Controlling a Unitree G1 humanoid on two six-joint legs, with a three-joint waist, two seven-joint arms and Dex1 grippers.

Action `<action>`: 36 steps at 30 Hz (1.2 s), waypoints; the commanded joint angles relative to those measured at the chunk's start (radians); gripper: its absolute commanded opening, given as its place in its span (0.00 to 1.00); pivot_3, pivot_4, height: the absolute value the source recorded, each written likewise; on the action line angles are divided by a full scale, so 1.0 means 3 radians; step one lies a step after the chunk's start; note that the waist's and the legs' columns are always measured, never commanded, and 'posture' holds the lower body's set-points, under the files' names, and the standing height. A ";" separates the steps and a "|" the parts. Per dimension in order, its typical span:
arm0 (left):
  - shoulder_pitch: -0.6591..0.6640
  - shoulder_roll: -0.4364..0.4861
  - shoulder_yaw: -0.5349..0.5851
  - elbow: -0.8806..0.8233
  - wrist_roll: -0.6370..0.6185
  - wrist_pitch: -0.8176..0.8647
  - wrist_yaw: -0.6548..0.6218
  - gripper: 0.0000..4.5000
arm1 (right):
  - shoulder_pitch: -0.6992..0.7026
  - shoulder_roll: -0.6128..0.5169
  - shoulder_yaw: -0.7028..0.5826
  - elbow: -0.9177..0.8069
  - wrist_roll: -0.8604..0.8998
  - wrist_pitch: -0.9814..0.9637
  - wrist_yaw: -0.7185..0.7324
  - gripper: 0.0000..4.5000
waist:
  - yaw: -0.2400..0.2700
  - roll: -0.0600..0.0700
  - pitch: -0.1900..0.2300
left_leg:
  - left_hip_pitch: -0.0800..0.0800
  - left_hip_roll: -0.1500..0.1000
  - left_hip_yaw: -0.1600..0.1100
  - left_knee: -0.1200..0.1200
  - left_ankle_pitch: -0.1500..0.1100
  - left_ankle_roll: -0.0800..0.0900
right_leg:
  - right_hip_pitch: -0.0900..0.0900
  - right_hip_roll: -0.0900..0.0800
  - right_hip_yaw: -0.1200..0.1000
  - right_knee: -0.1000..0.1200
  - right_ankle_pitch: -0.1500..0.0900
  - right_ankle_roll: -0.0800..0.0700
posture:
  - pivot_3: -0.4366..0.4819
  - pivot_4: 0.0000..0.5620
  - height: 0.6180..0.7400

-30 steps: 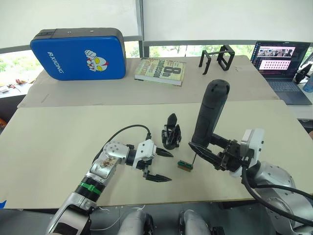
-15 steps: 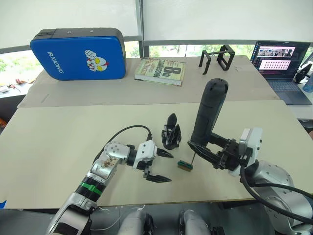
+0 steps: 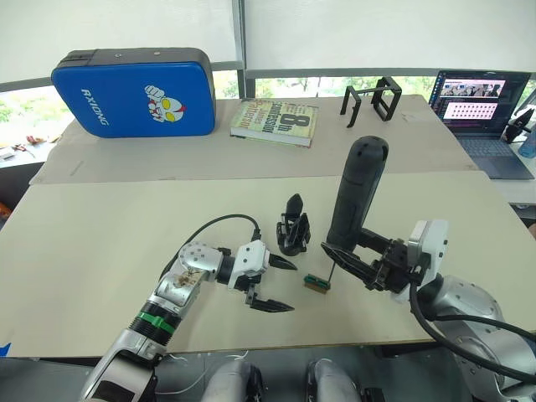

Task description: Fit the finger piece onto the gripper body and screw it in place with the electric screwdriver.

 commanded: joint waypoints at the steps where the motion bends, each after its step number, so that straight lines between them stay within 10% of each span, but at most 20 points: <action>1: -0.0075 -0.0016 0.0024 -0.0030 -0.0021 -0.0057 -0.0002 1.00 | -0.0073 -0.0031 -0.0043 -0.0217 0.0107 -0.0006 -0.0039 0.42 | 0.0001 0.0000 0.0000 | 0.0000 0.0000 0.0000 0.0000 0.0000 0.0000 | 0.0000 0.0000 0.0000 0.0000 0.0000 0.0000 | 0.48 0.27 1.00; 36: -0.0098 -0.0014 0.0013 0.0035 -0.0002 -0.0127 -0.0007 1.00 | -0.0022 -0.0033 -0.0064 -0.0037 0.0028 -0.0099 0.0081 0.42 | 0.0000 0.0000 0.0000 | 0.0000 0.0000 0.0000 0.0001 -0.0001 0.0001 | 0.0000 0.0000 0.0000 0.0000 0.0000 0.0000 | 0.48 0.27 1.00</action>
